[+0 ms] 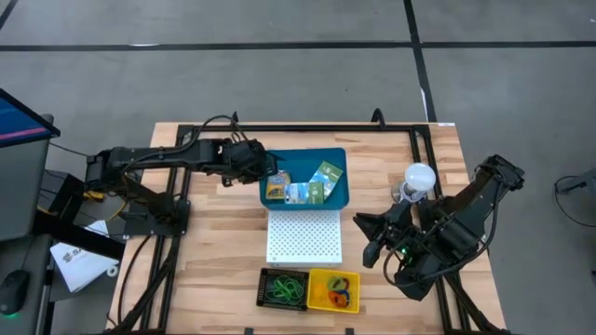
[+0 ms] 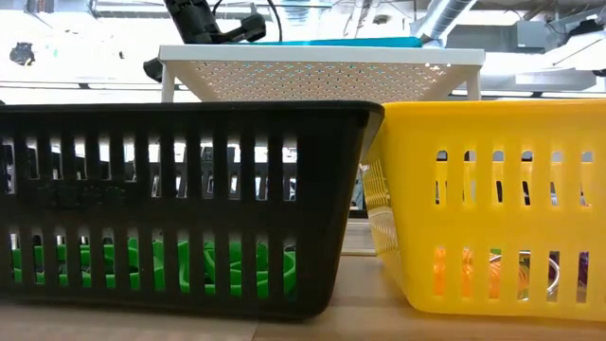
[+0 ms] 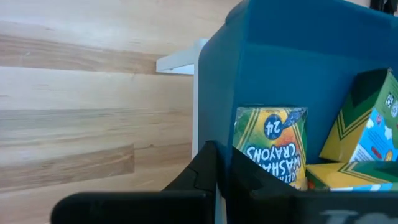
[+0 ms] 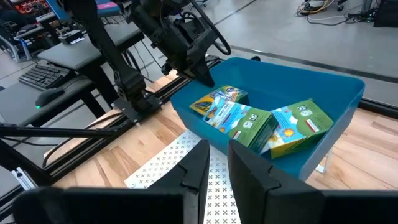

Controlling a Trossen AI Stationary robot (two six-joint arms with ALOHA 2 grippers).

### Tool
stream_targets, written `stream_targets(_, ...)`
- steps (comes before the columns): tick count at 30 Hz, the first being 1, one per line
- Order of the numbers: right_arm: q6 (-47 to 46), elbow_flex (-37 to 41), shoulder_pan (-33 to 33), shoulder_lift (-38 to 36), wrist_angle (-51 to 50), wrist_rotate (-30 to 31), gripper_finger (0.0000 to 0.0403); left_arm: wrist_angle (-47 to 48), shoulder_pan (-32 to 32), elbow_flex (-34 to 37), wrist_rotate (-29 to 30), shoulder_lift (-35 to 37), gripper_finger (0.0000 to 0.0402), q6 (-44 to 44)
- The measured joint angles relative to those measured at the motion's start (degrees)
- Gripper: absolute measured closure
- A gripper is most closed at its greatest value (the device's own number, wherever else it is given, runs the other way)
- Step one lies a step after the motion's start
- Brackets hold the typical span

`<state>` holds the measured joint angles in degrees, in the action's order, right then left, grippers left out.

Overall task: Pick & Place Office Desk Supplies
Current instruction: Put the blue bin on the shelf

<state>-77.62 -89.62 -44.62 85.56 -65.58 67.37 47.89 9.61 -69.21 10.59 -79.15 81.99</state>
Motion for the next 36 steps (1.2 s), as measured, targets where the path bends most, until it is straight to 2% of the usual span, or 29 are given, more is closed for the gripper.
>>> stream_targets(13,0.0,0.0,0.0,0.0,0.0,0.0,0.0346,-0.4,-0.7,0.0,-0.5,0.0,0.0396,-0.3)
stream_targets(26,0.0,0.0,-0.8,0.0,0.0,0.2,0.0346,-2.0,-0.7,-0.1,-0.5,0.2,0.0306,-0.1)
stream_targets(36,-0.4,0.0,-0.8,0.0,0.0,0.2,0.0346,-1.4,-1.4,-0.1,-1.0,0.2,0.0293,-0.2)
